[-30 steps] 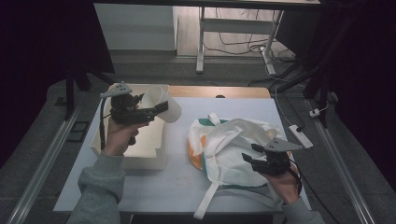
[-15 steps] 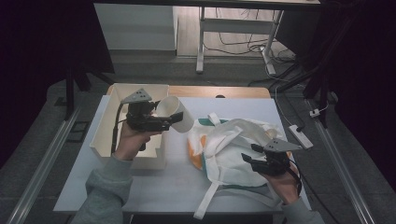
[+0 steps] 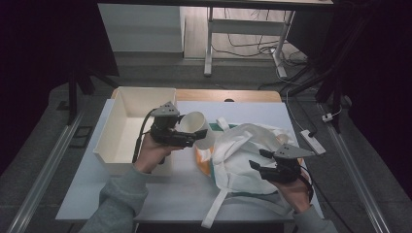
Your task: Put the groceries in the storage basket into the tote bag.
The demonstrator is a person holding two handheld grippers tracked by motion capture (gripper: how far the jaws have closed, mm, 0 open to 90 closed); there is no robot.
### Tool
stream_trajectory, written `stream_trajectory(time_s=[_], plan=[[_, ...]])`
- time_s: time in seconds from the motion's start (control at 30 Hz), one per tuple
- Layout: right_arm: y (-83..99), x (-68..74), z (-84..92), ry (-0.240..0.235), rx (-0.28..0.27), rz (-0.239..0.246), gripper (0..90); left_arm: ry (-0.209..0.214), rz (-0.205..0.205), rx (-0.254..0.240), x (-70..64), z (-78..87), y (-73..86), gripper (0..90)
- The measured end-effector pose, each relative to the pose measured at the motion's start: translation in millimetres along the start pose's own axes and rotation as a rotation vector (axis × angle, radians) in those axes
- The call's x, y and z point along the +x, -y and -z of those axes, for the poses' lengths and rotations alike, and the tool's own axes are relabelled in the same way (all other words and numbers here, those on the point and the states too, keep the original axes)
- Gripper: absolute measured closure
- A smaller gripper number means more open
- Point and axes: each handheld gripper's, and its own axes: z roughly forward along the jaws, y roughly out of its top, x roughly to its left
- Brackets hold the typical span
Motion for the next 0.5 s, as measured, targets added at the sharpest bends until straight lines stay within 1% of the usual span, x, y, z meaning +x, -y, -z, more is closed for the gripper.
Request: stream_trajectory(time_s=[0.13,0.2,0.27,0.33,0.5], plan=[[-6.8,8.2,-0.9,-0.035,-0.022,0.004,33.6,0.016,-0.015,0.03,-7.0,-12.2,2.0,20.3],[-11.3,14.0,-3.1,-0.044,-0.031,0.014,28.4,0.023,-0.021,0.046,-10.5,-18.8,3.2,20.3],[-16.0,20.0,-6.9,-0.061,-0.031,0.033,24.5,0.031,-0.029,0.065,-14.2,-26.1,4.8,20.3],[-21.2,27.7,-11.3,-0.059,-0.032,0.056,21.7,0.037,-0.036,0.081,-17.3,-33.0,6.3,20.3],[-31.1,40.7,-20.0,-0.072,-0.038,0.094,18.3,0.048,-0.039,0.115,-21.3,-48.4,11.0,20.3]])
